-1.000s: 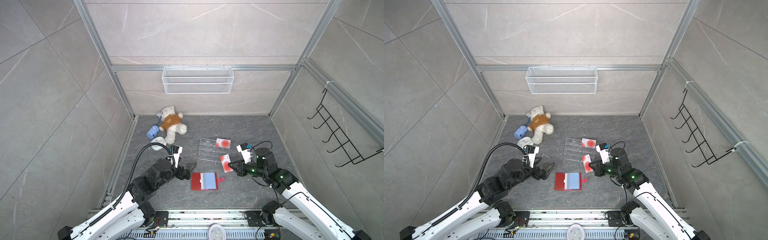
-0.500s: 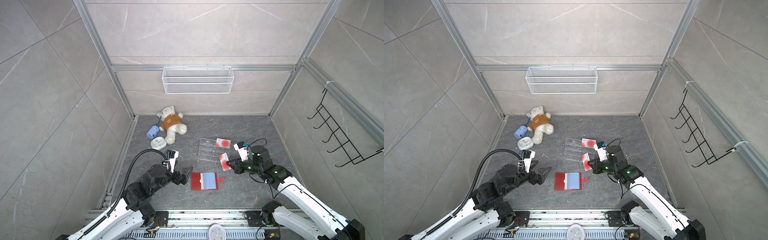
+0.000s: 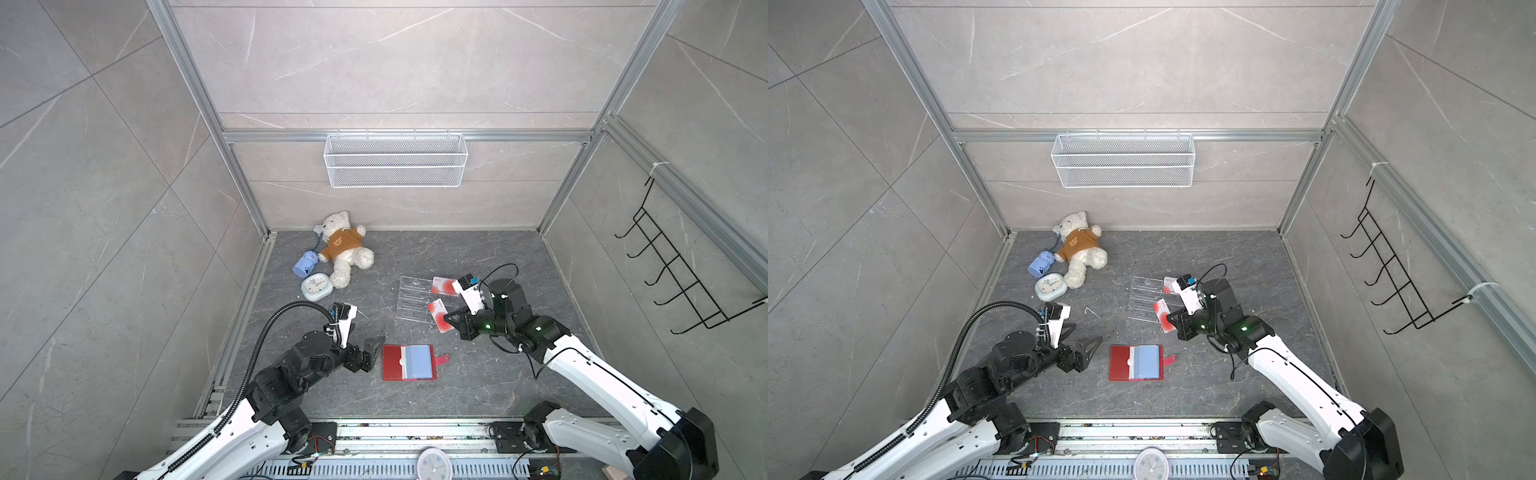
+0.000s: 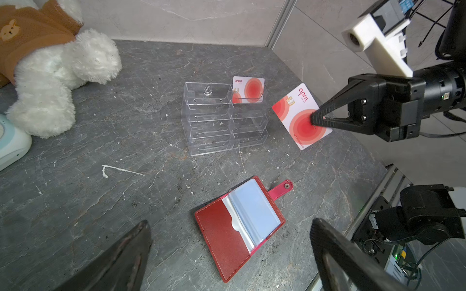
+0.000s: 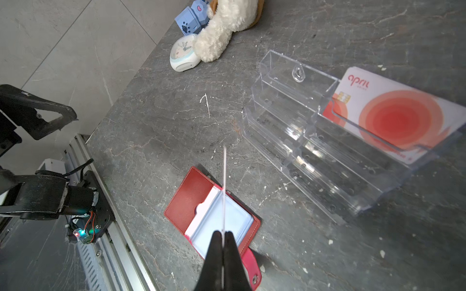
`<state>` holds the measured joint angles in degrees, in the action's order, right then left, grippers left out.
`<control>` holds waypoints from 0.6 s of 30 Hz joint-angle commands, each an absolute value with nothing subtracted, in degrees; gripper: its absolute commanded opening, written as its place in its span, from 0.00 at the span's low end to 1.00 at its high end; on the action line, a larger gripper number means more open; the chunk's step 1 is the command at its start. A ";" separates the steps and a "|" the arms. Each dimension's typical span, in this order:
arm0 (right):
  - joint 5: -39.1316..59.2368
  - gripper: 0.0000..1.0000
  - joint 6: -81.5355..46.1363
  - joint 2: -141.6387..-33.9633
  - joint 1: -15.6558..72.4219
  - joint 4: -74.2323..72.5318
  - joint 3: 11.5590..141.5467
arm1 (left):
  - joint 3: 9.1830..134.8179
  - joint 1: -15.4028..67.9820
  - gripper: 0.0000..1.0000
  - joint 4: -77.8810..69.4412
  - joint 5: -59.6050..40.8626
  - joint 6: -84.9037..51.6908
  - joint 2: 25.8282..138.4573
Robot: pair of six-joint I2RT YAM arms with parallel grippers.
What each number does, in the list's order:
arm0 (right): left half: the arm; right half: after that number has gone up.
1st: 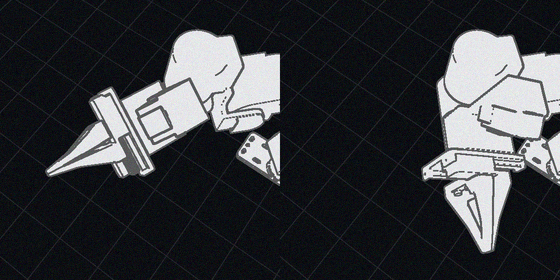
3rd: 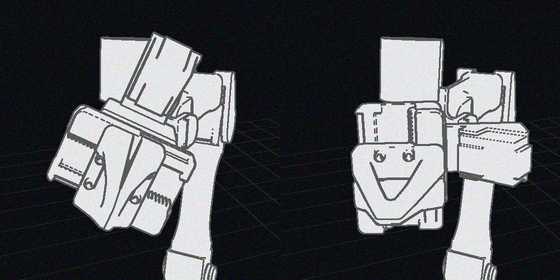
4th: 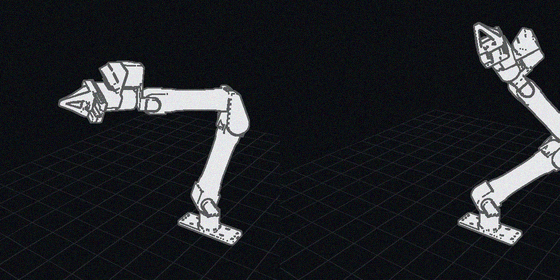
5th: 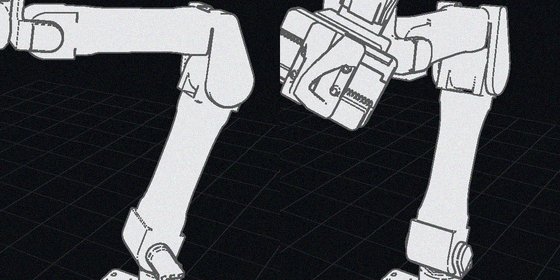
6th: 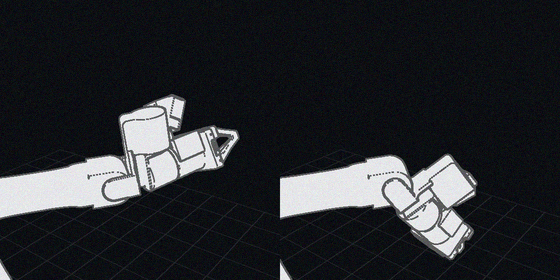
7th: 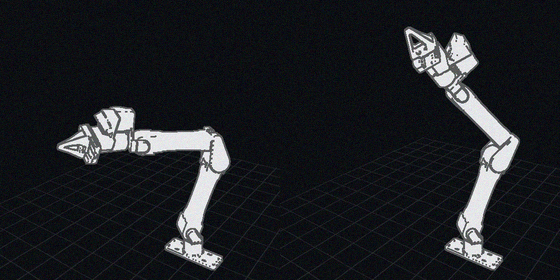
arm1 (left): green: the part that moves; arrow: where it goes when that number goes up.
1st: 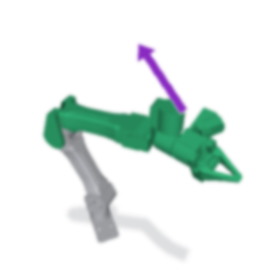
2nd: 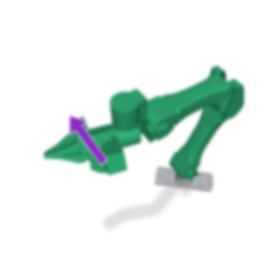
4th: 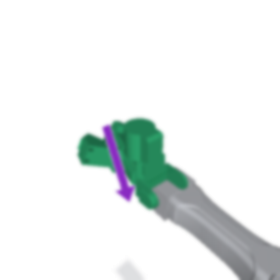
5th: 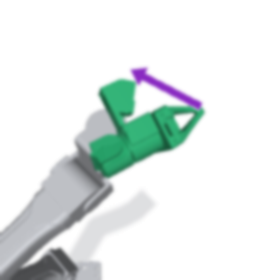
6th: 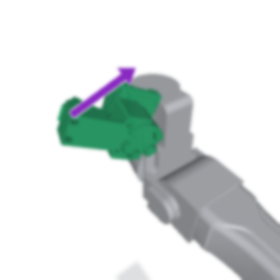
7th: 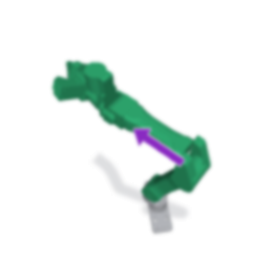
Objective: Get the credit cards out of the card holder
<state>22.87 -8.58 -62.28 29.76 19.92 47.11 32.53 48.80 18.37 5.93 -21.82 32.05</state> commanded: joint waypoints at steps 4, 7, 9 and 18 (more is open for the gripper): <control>23.84 0.00 2.94 -63.89 30.59 21.09 49.43 | 32.28 48.61 1.00 16.77 6.47 -20.81 31.22; 24.69 0.00 6.99 -64.16 30.87 21.43 49.65 | 31.78 48.63 1.00 16.34 6.45 -20.81 30.85; 25.17 0.00 9.40 -64.05 30.91 21.45 49.51 | 31.64 48.61 1.00 16.32 6.50 -20.76 30.76; 22.88 0.00 18.65 -64.71 32.02 26.49 51.84 | 31.29 48.64 1.00 16.26 6.63 -20.92 30.17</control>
<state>23.70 13.54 -63.96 31.42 23.05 49.23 31.24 48.80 18.04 5.96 -21.82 30.83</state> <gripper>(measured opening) 0.050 0.998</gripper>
